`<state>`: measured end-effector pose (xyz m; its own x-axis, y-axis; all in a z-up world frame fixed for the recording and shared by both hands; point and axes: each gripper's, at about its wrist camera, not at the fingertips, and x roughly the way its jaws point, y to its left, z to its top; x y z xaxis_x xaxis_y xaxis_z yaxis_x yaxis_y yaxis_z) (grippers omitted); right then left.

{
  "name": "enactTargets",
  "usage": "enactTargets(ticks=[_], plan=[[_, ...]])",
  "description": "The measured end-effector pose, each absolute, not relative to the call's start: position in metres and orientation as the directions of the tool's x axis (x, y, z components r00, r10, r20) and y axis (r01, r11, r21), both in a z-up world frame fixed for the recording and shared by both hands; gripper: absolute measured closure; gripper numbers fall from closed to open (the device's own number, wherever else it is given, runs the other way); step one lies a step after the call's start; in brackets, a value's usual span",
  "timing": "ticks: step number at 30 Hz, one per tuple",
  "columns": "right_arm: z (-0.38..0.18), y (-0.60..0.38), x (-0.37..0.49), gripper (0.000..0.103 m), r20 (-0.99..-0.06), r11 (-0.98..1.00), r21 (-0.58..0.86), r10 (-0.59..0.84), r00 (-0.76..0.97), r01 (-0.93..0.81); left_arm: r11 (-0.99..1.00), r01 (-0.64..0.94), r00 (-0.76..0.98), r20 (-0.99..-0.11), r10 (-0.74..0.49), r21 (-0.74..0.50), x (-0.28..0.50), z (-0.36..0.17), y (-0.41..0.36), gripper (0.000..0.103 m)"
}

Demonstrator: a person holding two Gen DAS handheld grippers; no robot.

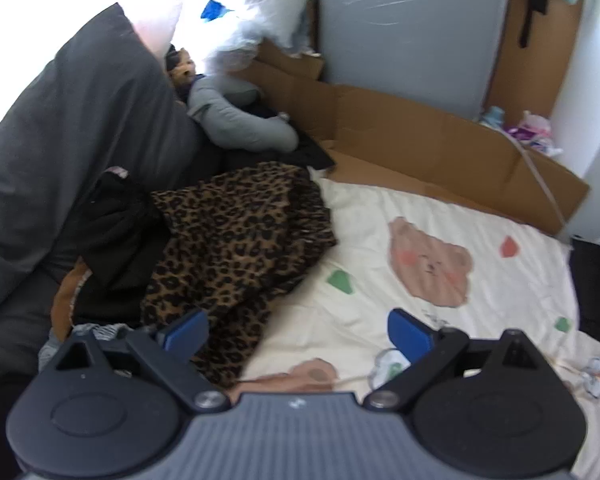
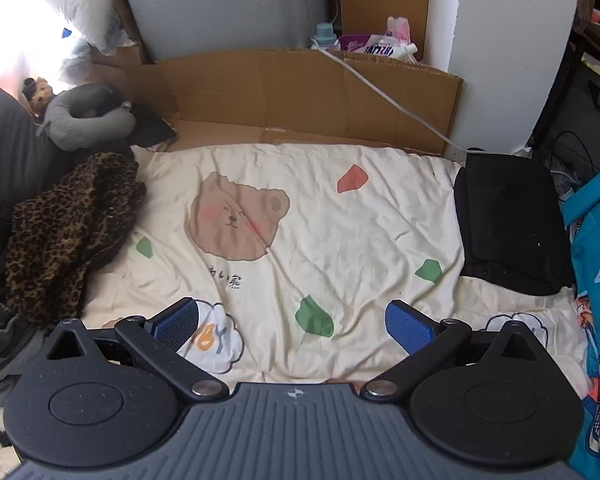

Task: Fold clothes
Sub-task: 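Reach the left tool to the leopard-print trousers and grasp the fabric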

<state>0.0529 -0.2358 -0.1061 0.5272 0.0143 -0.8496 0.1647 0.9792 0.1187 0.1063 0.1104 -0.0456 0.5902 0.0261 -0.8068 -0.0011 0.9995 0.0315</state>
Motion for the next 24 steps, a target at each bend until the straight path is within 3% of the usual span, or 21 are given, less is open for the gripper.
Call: enactTargets(ticks=[9, 18, 24], plan=[[-0.177, -0.233, 0.095, 0.001, -0.891, 0.982, 0.093, 0.007, 0.455, 0.167, 0.996, -0.078, 0.588, -0.804, 0.087, 0.05, 0.14, -0.101, 0.141, 0.007], [-0.217, -0.207, 0.125, 0.001, -0.893, 0.992, 0.074, 0.021, 0.449, 0.1, 0.979, -0.092, 0.598, -0.776, 0.2, 0.182, 0.157, -0.163, 0.17, 0.012], [-0.241, -0.185, 0.132, 0.001, -0.896, 0.997, 0.06, 0.034, 0.442, 0.044, 0.976, -0.109, 0.566, -0.796, 0.215, 0.186, 0.163, -0.201, 0.189, 0.012]])
